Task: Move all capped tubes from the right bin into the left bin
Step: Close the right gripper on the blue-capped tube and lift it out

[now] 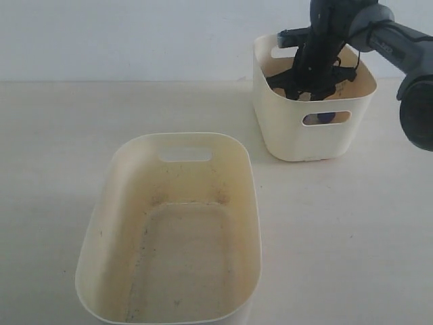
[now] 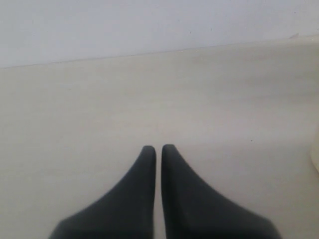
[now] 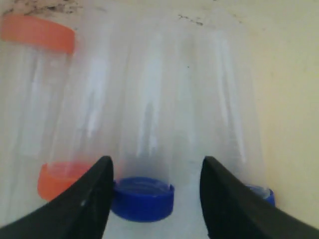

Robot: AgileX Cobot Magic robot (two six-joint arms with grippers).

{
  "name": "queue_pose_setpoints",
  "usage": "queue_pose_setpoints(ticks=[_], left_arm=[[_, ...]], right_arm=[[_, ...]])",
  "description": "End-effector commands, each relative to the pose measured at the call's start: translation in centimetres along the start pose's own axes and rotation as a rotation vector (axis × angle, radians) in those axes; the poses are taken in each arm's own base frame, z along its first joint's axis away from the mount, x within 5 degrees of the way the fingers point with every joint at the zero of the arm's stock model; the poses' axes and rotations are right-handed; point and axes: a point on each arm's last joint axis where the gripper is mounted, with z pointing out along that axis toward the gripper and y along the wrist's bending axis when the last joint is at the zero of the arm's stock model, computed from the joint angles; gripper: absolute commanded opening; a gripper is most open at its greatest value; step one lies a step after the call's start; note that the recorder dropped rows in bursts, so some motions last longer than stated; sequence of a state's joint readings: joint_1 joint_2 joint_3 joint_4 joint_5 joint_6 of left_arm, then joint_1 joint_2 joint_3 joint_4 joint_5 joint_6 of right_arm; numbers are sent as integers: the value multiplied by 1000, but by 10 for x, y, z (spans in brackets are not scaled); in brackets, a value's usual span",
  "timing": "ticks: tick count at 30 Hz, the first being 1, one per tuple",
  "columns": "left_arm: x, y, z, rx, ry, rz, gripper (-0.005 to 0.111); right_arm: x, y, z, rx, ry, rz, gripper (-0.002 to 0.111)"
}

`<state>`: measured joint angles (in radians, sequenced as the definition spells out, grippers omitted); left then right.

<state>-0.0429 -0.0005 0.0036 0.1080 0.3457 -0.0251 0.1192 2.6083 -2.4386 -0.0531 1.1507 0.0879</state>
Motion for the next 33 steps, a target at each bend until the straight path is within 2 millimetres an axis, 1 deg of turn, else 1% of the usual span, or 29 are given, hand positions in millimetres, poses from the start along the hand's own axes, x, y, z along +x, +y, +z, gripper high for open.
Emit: queue_pose_setpoints(ticks=[1,9,10,12,15,18,21,24,26,30,32,33], left_arm=[[-2,0,0,5,-9,-20,4],[-2,0,0,5,-9,-20,4],[-2,0,0,5,-9,-20,4],[-2,0,0,5,-9,-20,4],[-2,0,0,5,-9,-20,4],[-2,0,0,5,-9,-20,4],[-2,0,0,5,-9,-20,4],[-2,0,0,5,-9,-20,4],[-2,0,0,5,-9,-20,4],[-2,0,0,5,-9,-20,4],[-2,0,0,5,-9,-20,4],[-2,0,0,5,-9,-20,4]], right_arm=[[8,-6,17,21,56,3,51],[8,-5,18,15,56,11,51],[8,-5,18,15,56,11,48],[8,-5,18,15,60,16,34],[7,-5,11,16,61,19,0],[4,-6,-5,15,46,24,0],[-3,-7,-34,13,7,25,0],[-10,-8,-71,8,-62,26,0],[-14,-9,-100,4,-118,29,0],[-17,-11,-154,-11,-215,34,0],[-16,-7,-177,-66,-253,48,0],[-16,-6,-185,-91,-266,51,0]])
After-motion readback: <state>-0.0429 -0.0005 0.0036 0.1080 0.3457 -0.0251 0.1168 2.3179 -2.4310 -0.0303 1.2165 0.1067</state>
